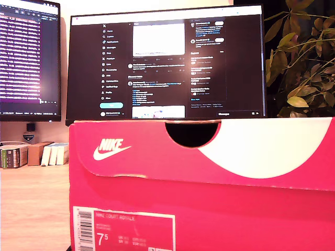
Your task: Close the red shoebox by pushing the lid with your left arm and holding the box in place with your right arm
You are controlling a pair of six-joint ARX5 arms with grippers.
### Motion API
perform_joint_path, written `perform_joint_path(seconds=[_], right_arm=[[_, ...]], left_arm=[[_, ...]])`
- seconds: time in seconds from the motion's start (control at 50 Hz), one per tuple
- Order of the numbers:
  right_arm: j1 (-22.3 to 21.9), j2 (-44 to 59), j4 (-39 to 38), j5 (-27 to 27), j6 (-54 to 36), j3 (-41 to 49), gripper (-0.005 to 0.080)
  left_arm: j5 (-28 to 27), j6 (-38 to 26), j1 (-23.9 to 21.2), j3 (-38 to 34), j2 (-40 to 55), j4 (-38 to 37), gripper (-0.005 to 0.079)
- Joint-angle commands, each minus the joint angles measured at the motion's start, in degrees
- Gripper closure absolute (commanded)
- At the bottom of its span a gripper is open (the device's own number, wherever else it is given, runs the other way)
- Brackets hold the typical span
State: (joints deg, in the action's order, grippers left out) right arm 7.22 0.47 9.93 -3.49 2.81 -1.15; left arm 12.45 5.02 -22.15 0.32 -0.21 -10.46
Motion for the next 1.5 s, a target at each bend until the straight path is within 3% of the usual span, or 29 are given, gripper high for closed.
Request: perform_joint_path(seconds=[0.0, 0.54, 1.16, 1.48], right_arm=[[0.2, -0.4, -0.7, 0.2, 0.2, 0.7, 0.0764], [0.2, -0.4, -0.6, 0.2, 0.2, 0.7, 0.0764], [-9.0, -0.4, -0.6, 0.2, 0.2, 0.7, 0.0764], [-9.0, -0.4, -0.6, 0.2, 0.2, 0.7, 0.0764]], left_arm=[[0.0, 0.0, -0.1, -1.7, -0.5, -1.0, 0.0761], [0.0, 0.0, 0.7, -1.7, -0.5, -1.0, 0.0761], [0.0, 0.0, 18.4, -1.7, -0.5, -1.0, 0.0761], [0.0, 0.0, 20.8, -1.7, -0.5, -1.0, 0.0761]])
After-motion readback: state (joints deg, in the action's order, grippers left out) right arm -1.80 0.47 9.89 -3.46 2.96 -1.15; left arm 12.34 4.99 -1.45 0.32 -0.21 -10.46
